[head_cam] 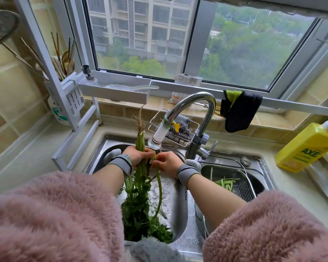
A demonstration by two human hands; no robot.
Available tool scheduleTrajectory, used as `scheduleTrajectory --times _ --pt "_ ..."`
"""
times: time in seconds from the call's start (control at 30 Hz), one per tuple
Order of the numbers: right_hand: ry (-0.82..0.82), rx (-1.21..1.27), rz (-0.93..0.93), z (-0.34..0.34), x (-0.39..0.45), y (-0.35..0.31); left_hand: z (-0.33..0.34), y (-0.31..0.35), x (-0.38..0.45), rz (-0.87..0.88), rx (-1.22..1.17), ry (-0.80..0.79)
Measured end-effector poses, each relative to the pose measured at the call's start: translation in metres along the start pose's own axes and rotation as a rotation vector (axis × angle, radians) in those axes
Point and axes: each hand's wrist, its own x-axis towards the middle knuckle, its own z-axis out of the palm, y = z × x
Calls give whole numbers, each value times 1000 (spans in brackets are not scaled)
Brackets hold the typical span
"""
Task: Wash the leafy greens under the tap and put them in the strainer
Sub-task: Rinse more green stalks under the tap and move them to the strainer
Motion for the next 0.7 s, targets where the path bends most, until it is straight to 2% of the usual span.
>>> scheduleTrajectory --times 0.2,0.3,0.47,0.6,0.63,0.7 --pt "-151 -208 90 2 -8 32 -14 11 6 93 -132 175" --pt "-180 -233 196 1 -17 54 -27 21 6 138 -185 285" --pt "-212 -444 285 1 -21 70 -38 32 9 210 -300 374" --pt "-315 -531 289 2 -18 59 -36 27 12 215 -229 349" --pt "-298 -494 271 1 -16 54 -35 24 12 200 -179 315" --pt "-187 -254 197 -2 -10 43 -31 17 14 158 -65 228"
